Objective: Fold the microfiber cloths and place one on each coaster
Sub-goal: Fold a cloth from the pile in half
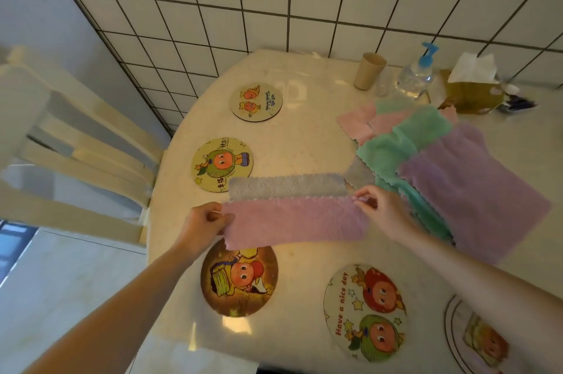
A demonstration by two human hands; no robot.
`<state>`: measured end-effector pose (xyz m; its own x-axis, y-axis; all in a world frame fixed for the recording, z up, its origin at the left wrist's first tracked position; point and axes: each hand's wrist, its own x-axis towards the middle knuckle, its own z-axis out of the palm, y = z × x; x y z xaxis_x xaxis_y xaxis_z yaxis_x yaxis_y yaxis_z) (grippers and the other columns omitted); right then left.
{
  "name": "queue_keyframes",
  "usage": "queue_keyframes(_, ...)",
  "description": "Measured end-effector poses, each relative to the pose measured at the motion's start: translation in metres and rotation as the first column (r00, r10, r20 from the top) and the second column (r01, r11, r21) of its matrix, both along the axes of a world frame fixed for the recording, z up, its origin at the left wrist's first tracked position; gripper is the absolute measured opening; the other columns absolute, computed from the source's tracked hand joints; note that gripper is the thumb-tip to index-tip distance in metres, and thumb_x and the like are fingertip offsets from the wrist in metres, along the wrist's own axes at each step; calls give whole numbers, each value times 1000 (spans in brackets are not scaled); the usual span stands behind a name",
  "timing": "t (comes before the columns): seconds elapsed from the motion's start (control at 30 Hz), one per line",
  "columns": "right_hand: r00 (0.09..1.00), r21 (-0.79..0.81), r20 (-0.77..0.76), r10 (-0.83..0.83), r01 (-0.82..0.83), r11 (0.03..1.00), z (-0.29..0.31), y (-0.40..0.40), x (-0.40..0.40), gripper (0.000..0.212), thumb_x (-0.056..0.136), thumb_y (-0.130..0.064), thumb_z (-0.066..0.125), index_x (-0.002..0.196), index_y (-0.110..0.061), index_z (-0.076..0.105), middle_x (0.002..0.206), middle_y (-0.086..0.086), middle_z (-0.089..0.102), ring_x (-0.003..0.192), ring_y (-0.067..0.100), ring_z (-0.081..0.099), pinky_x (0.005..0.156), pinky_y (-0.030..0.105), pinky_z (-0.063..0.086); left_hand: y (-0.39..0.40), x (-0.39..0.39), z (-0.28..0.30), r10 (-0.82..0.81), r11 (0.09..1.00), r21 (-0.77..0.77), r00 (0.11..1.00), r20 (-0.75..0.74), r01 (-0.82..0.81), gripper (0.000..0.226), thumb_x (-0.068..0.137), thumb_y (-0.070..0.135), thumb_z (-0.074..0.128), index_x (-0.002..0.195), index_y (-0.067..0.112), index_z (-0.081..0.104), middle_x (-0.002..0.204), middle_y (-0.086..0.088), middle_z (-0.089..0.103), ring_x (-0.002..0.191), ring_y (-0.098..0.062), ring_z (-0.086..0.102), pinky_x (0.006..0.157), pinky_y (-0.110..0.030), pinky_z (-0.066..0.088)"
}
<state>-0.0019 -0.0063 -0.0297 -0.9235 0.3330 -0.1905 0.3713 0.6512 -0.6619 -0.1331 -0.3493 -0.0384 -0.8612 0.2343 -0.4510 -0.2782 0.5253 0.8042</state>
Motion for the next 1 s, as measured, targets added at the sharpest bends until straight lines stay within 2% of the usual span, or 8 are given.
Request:
queue_keyframes(0.13, 999, 30, -23, -28, 29, 999, -10, 16, -42, 12, 85, -9, 66, 96, -4, 68, 91, 5, 70, 83, 16, 64, 75, 24, 49, 21, -33, -9, 74, 997, -32, 997, 12, -74, 5, 87, 6, 65, 84, 5, 69, 83, -17, 68, 74, -27, 62, 66, -31, 56)
queue_keyframes(0.27, 999, 44, 27, 30, -32, 999, -28, 27, -74, 7, 83, -5, 66, 90, -5, 68, 87, 5, 71, 79, 13, 62, 63, 13, 40, 29, -57, -23, 75, 988, -135, 997, -26, -78, 8, 86, 10, 67, 78, 9, 70, 81, -14, 69, 76, -33, 65, 72, -40, 59)
queue_keyframes(0.4, 995, 78, 48, 88, -91, 993, -41, 36, -93, 4, 80, -4, 69, 83, -7, 68, 82, 6, 71, 75, 19, 65, 66, 31, 49, 28, -67, -31, 96, 969, -225, 995, -36, -101, 13, 81, 17, 73, 69, 19, 71, 72, -7, 71, 75, -32, 68, 76, -47, 57)
queue_keyframes(0.47, 991, 109, 64, 118, -124, 986, -45, 39, -98, 4, 79, -6, 70, 81, -9, 68, 79, 3, 69, 72, 17, 62, 65, 32, 48, 30, -67, -30, 110, 963, -244, 993, -44, -117, 16, 80, 17, 74, 67, 26, 69, 73, -4, 71, 73, -29, 68, 77, -45, 57)
queue_keyframes(0.6, 980, 105, 107, 169, -180, 978, -51, 42, -103, 10, 79, -7, 70, 78, -16, 66, 73, -6, 62, 71, 14, 61, 65, 29, 47, 32, -69, -33, 112, 958, -258, 992, -53, -122, 11, 79, 17, 76, 72, 23, 70, 72, -1, 70, 70, -24, 68, 77, -40, 57)
queue_keyframes(0.73, 979, 121, 116, 171, -184, 975, -53, 42, -105, 10, 79, -5, 70, 78, -14, 66, 77, 0, 66, 71, 15, 61, 66, 27, 47, 34, -72, -36, 102, 954, -274, 991, -86, -122, 8, 80, 19, 75, 74, 21, 70, 69, 0, 70, 66, -22, 66, 72, -35, 56)
queue_keyframes(0.87, 977, 171, 99, 186, -201, 964, -55, 41, -106, 10, 77, -2, 70, 78, -11, 66, 79, -3, 53, 71, 14, 53, 67, 23, 40, 36, -74, -40, 75, 939, -325, 988, -133, -115, 5, 82, 20, 72, 78, 19, 70, 72, 1, 68, 70, -19, 64, 60, -24, 44)
queue_keyframes(1.0, 978, 133, 124, 169, -185, 974, -61, 42, -108, 12, 83, -6, 64, 93, -12, 61, 85, -2, 57, 75, 14, 57, 71, 30, 51, 38, -75, -40, 86, 935, -328, 985, -151, -132, 21, 80, 24, 75, 98, 15, 67, 87, 1, 66, 84, -22, 60, 76, -30, 46)
